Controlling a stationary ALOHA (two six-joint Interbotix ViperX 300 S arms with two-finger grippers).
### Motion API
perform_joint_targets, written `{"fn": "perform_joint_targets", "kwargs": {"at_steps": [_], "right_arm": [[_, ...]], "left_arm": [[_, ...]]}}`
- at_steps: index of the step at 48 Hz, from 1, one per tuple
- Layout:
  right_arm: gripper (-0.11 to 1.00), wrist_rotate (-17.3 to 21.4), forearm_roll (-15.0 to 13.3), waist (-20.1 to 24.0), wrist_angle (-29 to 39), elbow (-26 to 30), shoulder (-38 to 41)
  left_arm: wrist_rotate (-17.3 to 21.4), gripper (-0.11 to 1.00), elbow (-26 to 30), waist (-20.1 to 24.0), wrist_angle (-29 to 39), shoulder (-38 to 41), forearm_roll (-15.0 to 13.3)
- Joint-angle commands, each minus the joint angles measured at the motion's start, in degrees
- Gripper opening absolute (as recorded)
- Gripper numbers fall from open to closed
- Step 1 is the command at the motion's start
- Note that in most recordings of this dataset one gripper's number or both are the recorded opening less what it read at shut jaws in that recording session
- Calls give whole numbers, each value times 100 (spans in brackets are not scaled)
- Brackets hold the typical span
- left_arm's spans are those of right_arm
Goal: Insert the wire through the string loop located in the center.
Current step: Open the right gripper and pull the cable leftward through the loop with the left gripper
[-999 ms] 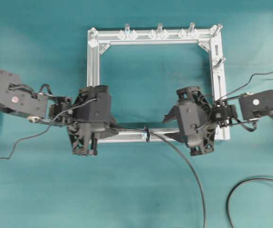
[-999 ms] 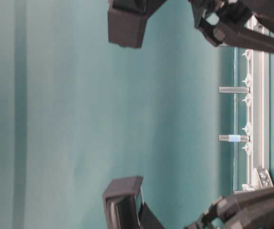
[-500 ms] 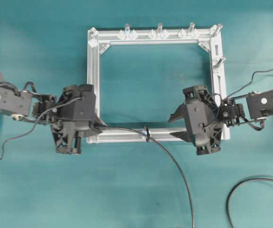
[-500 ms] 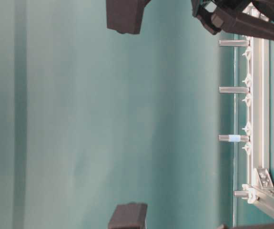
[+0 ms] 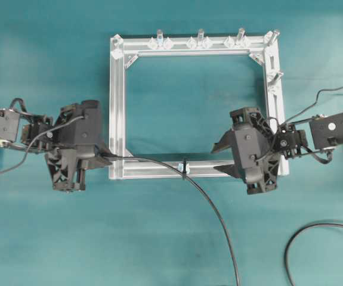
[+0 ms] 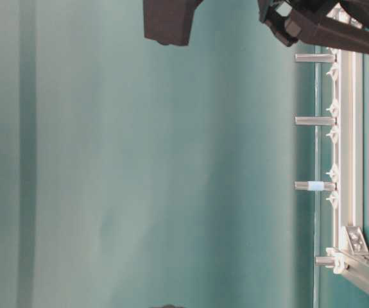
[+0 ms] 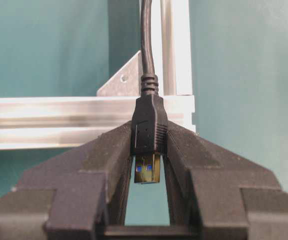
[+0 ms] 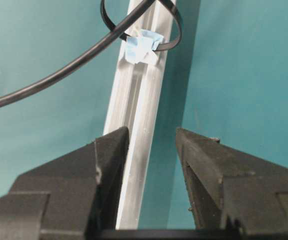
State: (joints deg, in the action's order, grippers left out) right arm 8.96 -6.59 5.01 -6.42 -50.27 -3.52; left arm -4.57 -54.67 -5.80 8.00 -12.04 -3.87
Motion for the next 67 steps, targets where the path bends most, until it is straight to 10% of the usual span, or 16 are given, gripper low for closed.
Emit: {"fn": "perform_joint_targets", "kwargs": {"at_steps": [1,67], "right_arm": [[45,9,0,-18,-26,53,-132],[45,9,-9,-9,-62,44,-132]], "left_arm": [[-123,18,-9,9,-9,-149,-9],[-229,18,-149,-510,-501,642,-9]]}}
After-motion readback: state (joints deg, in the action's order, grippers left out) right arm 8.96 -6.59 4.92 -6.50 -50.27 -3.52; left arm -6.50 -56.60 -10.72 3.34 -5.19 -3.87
